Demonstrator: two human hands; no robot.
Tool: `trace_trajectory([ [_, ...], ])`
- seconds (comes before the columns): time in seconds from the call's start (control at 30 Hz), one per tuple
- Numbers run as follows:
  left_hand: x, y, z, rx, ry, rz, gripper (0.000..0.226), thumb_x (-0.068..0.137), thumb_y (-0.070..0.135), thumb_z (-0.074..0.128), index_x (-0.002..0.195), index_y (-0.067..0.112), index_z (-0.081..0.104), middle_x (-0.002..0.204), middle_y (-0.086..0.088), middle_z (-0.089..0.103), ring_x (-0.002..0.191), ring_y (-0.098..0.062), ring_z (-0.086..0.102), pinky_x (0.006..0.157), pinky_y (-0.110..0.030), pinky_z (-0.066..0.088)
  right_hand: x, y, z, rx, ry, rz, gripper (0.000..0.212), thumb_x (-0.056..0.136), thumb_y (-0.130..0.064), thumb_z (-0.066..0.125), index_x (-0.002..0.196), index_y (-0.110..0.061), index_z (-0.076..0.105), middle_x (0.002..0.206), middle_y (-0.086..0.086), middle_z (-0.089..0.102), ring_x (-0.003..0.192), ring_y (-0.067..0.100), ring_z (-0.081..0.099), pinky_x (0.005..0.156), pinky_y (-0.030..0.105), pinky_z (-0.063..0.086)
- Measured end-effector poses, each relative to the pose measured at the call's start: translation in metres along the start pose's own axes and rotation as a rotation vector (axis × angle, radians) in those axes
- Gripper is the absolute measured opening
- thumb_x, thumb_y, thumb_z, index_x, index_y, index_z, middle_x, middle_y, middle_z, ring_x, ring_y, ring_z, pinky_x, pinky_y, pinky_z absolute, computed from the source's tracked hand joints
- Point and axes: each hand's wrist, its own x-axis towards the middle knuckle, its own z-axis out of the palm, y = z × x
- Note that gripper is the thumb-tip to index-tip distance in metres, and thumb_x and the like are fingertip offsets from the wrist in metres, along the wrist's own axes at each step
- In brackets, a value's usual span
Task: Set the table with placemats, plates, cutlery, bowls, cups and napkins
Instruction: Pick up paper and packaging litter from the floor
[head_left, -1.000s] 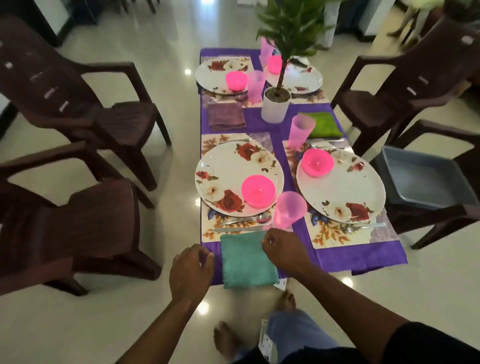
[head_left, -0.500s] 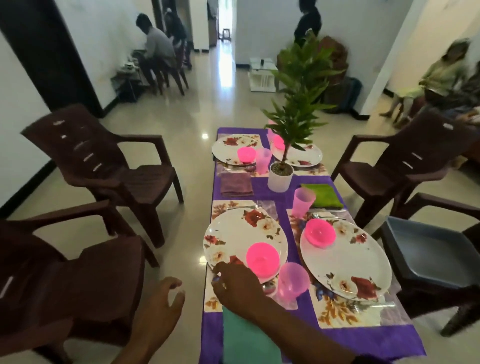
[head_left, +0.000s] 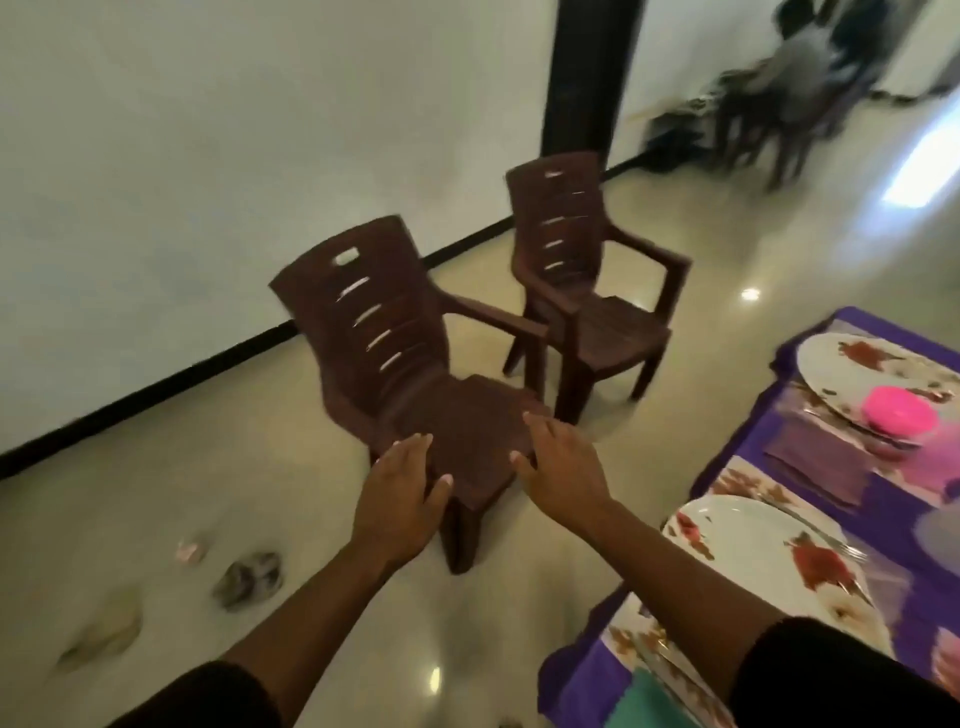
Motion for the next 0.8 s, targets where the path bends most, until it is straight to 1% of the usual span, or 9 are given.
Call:
trace_trajectory([
  [0.13, -0.036, -0.060, -0.023, 0.024, 0.063, -0.143, 0.061, 0.102, 0.043, 0.050, 0.153, 0.010, 0.045, 0.155, -0.012, 0.049, 0.143, -0.029, 0.045, 0.119, -0.039, 0.033, 0.034, -0.067, 0.034, 0.014, -0.114, -0.167, 0.063, 0.101, -0.050, 0.048, 0.155, -0.020, 0.037, 0.151, 0.009, 0.048, 0.138, 0.030, 0.045, 0.110, 0.047, 0.043],
  [0.27, -0.096, -0.127, -0.033, 0.013, 0.084, -0.378, 0.054, 0.103, 0.040, 0.055, 0.150, 0.015, 0.048, 0.153, -0.006, 0.051, 0.143, -0.025, 0.044, 0.117, -0.033, 0.027, 0.034, -0.146, 0.077, 0.067, -0.214, -0.350, 0.059, 0.098, -0.047, 0.052, 0.149, -0.018, 0.046, 0.145, 0.010, 0.054, 0.132, 0.033, 0.050, 0.107, 0.048, 0.044],
  [0.4, -0.157, -0.193, -0.032, -0.067, 0.008, -0.584, 0.051, 0.104, 0.043, 0.053, 0.149, 0.019, 0.049, 0.154, -0.003, 0.050, 0.143, -0.023, 0.045, 0.117, -0.035, 0.034, 0.017, -0.215, 0.128, 0.083, -0.346, -0.464, 0.051, 0.097, -0.041, 0.057, 0.139, -0.011, 0.056, 0.135, 0.013, 0.061, 0.126, 0.034, 0.054, 0.106, 0.047, 0.045],
  [0.53, -0.209, -0.264, -0.044, -0.177, -0.029, -0.789, 0.051, 0.104, 0.044, 0.054, 0.150, 0.023, 0.049, 0.155, 0.001, 0.048, 0.138, -0.022, 0.049, 0.117, -0.033, 0.034, 0.004, -0.291, 0.176, 0.037, -0.503, -0.600, 0.053, 0.100, -0.043, 0.053, 0.146, -0.016, 0.051, 0.139, 0.010, 0.059, 0.128, 0.031, 0.053, 0.105, 0.044, 0.046],
  [0.63, -0.222, -0.290, -0.058, -0.232, -0.029, -0.847, 0.050, 0.103, 0.045, 0.054, 0.149, 0.025, 0.049, 0.153, 0.004, 0.051, 0.133, -0.020, 0.053, 0.113, -0.030, 0.037, 0.010, -0.329, 0.188, 0.012, -0.565, -0.637, 0.052, 0.101, -0.044, 0.053, 0.147, -0.019, 0.049, 0.135, 0.009, 0.059, 0.126, 0.029, 0.052, 0.103, 0.043, 0.046],
  [0.67, -0.237, -0.329, -0.072, -0.253, -0.012, -0.898, 0.049, 0.104, 0.044, 0.054, 0.148, 0.025, 0.050, 0.152, 0.003, 0.053, 0.133, -0.020, 0.054, 0.112, -0.029, 0.037, 0.010, -0.374, 0.211, 0.000, -0.574, -0.683, 0.052, 0.102, -0.043, 0.053, 0.147, -0.019, 0.048, 0.135, 0.009, 0.059, 0.126, 0.029, 0.052, 0.103, 0.043, 0.046],
  [0.73, -0.242, -0.344, -0.084, -0.242, 0.010, -0.914, 0.047, 0.104, 0.041, 0.055, 0.147, 0.022, 0.051, 0.149, 0.001, 0.056, 0.133, -0.020, 0.055, 0.109, -0.029, 0.039, 0.010, -0.397, 0.215, 0.024, -0.605, -0.681, 0.051, 0.102, -0.040, 0.055, 0.147, -0.018, 0.049, 0.138, 0.008, 0.058, 0.128, 0.028, 0.051, 0.105, 0.041, 0.044],
  [0.77, -0.256, -0.374, -0.093, -0.274, 0.014, -0.972, 0.046, 0.104, 0.041, 0.056, 0.146, 0.022, 0.052, 0.147, 0.001, 0.058, 0.131, -0.020, 0.056, 0.107, -0.029, 0.040, 0.007, -0.430, 0.235, 0.031, -0.644, -0.702, 0.051, 0.102, -0.040, 0.055, 0.147, -0.019, 0.048, 0.139, 0.007, 0.057, 0.128, 0.027, 0.050, 0.105, 0.040, 0.044],
  [0.8, -0.264, -0.381, -0.099, -0.279, 0.020, -0.996, 0.045, 0.103, 0.041, 0.056, 0.145, 0.023, 0.053, 0.145, 0.002, 0.059, 0.128, -0.020, 0.058, 0.105, -0.028, 0.041, 0.004, -0.444, 0.244, 0.022, -0.676, -0.716, 0.051, 0.102, -0.040, 0.055, 0.147, -0.019, 0.048, 0.139, 0.006, 0.057, 0.128, 0.026, 0.050, 0.106, 0.039, 0.044],
])
